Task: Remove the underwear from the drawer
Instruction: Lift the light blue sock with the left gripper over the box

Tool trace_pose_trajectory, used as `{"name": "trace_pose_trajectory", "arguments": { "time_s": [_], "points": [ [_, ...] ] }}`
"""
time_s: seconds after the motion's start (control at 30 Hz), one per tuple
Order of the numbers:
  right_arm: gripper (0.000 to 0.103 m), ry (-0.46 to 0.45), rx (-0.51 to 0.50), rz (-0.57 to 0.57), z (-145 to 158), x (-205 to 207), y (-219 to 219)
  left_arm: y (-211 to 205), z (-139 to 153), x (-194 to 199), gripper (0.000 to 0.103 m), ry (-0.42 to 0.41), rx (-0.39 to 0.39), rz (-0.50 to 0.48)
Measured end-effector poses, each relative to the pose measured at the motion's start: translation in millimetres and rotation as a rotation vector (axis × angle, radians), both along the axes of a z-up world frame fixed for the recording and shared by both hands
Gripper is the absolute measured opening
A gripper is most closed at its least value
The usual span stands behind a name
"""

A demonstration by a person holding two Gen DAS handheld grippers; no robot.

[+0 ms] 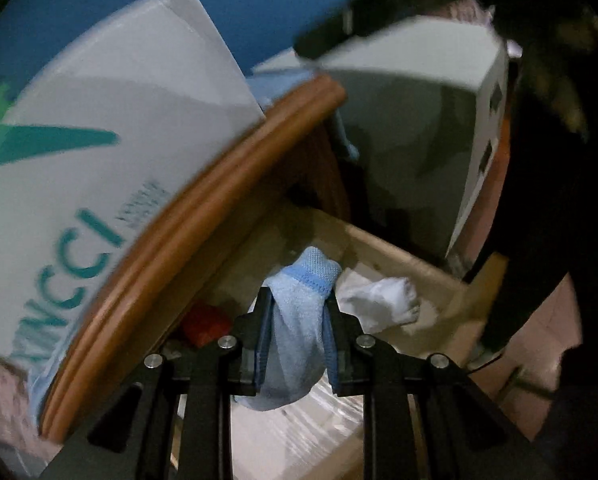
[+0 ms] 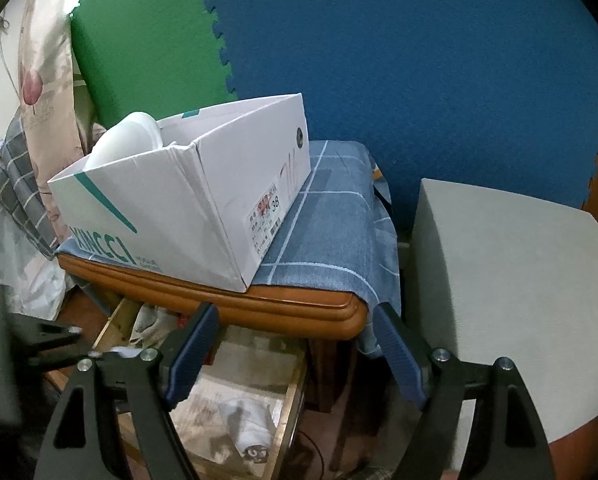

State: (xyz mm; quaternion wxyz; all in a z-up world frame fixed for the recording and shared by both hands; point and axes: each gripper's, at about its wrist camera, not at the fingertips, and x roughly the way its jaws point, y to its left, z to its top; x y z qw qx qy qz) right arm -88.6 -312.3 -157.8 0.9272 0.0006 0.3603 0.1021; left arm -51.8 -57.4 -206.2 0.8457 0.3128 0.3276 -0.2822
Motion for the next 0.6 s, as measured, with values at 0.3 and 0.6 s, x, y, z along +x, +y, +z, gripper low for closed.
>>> {"name": "trace_pose_trajectory", "arguments": {
  "time_s": [0.3, 0.6],
  "points": [
    [0.081, 0.009, -0.081, 0.039, -4.8, -0.3, 14.6, -18.4, 102.8, -41.6, 0.02, -0.089, -0.204, 0.098],
    [0.081, 0.002, -0.118, 0.056, -5.4, -3.4, 22.6, 19.4, 235.0, -40.5, 0.021, -0.283, -0.352, 0.187]
  ]
}}
